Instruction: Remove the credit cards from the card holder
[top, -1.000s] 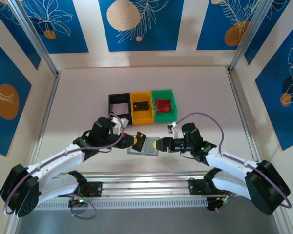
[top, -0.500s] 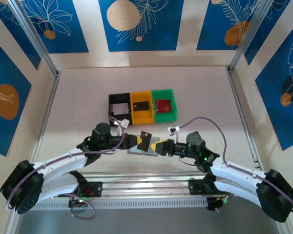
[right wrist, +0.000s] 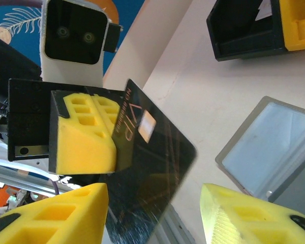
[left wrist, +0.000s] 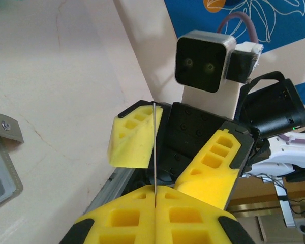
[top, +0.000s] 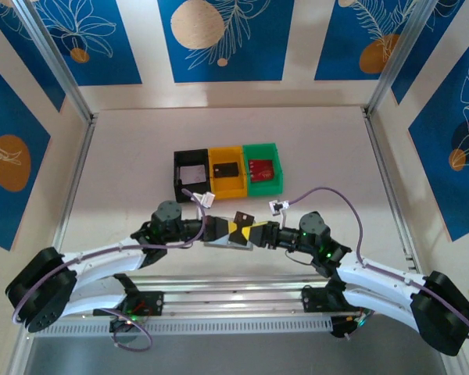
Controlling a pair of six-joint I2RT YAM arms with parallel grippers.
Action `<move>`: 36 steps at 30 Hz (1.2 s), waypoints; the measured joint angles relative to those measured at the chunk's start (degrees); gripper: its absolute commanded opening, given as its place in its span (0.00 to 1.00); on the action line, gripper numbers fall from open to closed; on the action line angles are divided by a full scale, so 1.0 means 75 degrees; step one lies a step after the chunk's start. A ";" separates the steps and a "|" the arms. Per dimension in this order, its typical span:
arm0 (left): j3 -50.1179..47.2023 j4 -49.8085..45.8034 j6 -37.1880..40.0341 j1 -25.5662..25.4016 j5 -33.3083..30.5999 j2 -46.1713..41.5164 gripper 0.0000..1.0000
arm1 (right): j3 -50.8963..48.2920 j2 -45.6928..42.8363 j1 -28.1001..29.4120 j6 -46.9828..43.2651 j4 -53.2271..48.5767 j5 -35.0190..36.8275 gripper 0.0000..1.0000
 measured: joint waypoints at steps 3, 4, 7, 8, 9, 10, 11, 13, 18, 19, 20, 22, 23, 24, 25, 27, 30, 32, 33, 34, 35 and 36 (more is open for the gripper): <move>0.0000 0.0122 -0.0052 -0.0076 -0.0020 0.0122 0.00 | 0.0000 0.0041 0.0061 0.0003 0.0102 0.0000 0.40; 0.0000 0.0152 -0.0055 -0.0085 -0.0029 0.0146 0.00 | 0.0003 0.0047 0.0070 0.0006 0.0119 0.0000 0.39; -0.0006 0.0242 -0.0105 -0.0099 -0.0076 0.0178 0.00 | 0.0000 0.0035 0.0090 -0.0015 0.0178 0.0003 0.31; -0.0015 0.0283 -0.0111 -0.0099 -0.0093 0.0178 0.00 | 0.0000 0.0026 0.0093 -0.0020 0.0181 0.0006 0.28; -0.0020 0.0306 -0.0111 -0.0099 -0.0102 0.0178 0.00 | 0.0000 0.0006 0.0093 -0.0023 0.0175 0.0009 0.26; -0.0023 0.0321 -0.0111 -0.0099 -0.0108 0.0178 0.00 | 0.0000 -0.0023 0.0093 -0.0041 0.0169 0.0006 0.23; -0.0026 0.0341 -0.0111 -0.0099 -0.0125 0.0178 0.00 | 0.0000 -0.0064 0.0093 -0.0052 0.0160 0.0012 0.20; -0.0026 0.0367 -0.0111 -0.0099 -0.0131 0.0181 0.00 | 0.0000 -0.0125 0.0093 -0.0079 0.0166 0.0000 0.12; -0.0035 0.0408 -0.0108 -0.0099 -0.0187 0.0221 0.09 | 0.0000 -0.0230 0.0093 -0.0160 0.0154 -0.0032 0.00; -0.0035 0.0408 -0.0111 -0.0099 -0.0189 0.0224 0.16 | 0.0000 -0.0230 0.0090 -0.0163 0.0146 -0.0035 0.00; -0.0035 0.0393 -0.0117 -0.0099 -0.0189 0.0227 0.26 | 0.0000 -0.0251 0.0090 -0.0175 0.0134 -0.0082 0.00; -0.0035 0.0242 -0.0012 -0.0099 -0.0189 0.0210 0.42 | 0.0015 -0.0358 0.0093 -0.0254 0.0038 -0.0184 0.00; -0.0032 0.0044 0.0047 -0.0099 -0.0207 0.0154 0.49 | 0.0041 -0.0428 0.0093 -0.0309 -0.0067 -0.0262 0.00; -0.0020 -0.0256 0.0146 -0.0096 -0.0213 0.0041 0.55 | 0.0085 -0.0501 0.0093 -0.0367 -0.0224 -0.0341 0.00; 0.0006 -0.0592 0.0303 -0.0087 -0.0216 -0.0111 0.60 | 0.0149 -0.0568 0.0079 -0.0425 -0.0396 -0.0434 0.00; 0.0236 -0.1725 0.0697 -0.0044 -0.0221 -0.0597 0.67 | 0.0341 -0.0697 -0.0026 -0.0580 -0.0801 -0.0720 0.00; 0.0965 -0.3500 0.1507 0.0067 -0.0268 -0.1274 0.71 | 0.0641 -0.0761 -0.0367 -0.0793 -0.1378 -0.1338 0.00; 0.1580 -0.4570 0.2060 0.0134 -0.0274 -0.1571 0.72 | 0.0825 -0.0691 -0.0644 -0.0918 -0.1679 -0.1868 0.00; 0.1926 -0.5109 0.2349 0.0163 -0.0271 -0.1655 0.72 | 0.0935 -0.0606 -0.0769 -0.0985 -0.1842 -0.2180 0.00; 0.2209 -0.5549 0.2579 0.0181 -0.0265 -0.1676 0.72 | 0.1037 -0.0507 -0.0860 -0.1043 -0.1976 -0.2430 0.00; 0.2524 -0.6003 0.2844 0.0192 -0.0245 -0.1661 0.73 | 0.1174 -0.0358 -0.0912 -0.1122 -0.2124 -0.2728 0.00; 0.2804 -0.6435 0.3083 0.0192 -0.0187 -0.1606 0.73 | 0.1323 -0.0181 -0.0938 -0.1209 -0.2273 -0.3037 0.00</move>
